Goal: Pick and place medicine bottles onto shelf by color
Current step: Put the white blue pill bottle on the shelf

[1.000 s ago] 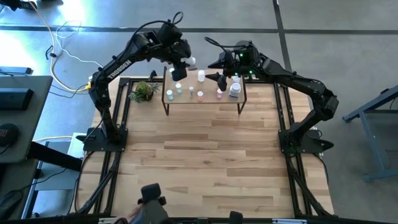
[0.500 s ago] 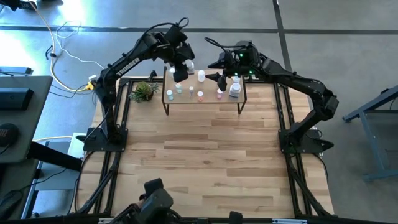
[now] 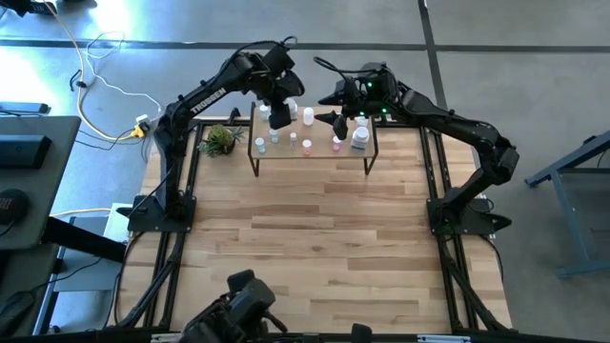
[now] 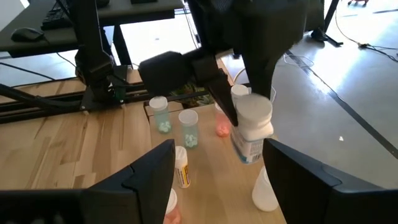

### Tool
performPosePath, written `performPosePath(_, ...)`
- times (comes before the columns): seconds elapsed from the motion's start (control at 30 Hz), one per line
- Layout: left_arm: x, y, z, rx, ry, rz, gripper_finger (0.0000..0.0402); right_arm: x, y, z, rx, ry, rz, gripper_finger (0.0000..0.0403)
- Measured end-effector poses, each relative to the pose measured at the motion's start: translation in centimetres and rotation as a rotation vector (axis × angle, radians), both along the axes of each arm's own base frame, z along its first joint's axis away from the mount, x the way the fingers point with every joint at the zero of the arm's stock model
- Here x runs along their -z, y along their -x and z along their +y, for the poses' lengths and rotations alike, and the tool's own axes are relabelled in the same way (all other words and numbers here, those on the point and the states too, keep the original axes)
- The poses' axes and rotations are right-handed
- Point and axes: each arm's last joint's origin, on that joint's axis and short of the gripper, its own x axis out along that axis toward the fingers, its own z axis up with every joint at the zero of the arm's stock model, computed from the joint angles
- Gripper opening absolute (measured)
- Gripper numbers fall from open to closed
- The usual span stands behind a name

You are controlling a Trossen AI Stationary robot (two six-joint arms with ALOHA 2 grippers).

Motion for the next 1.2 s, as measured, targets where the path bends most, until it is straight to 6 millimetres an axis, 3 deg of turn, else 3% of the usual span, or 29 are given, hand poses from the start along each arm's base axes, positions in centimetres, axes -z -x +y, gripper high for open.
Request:
performPosePath(0.27, 1.3, -0.6, 0.6, 0.001, 0.028, 0.022, 0.0159, 0.0, 0.0, 0.0, -0.001, 0.002, 0.001, 0.0234)
performPosePath(1.2, 1.3, -0.6, 0.5, 0.071, 0.047, 0.003, 0.0159, 0.0, 0.0, 0.0, -0.003, 0.007, 0.002, 0.0234)
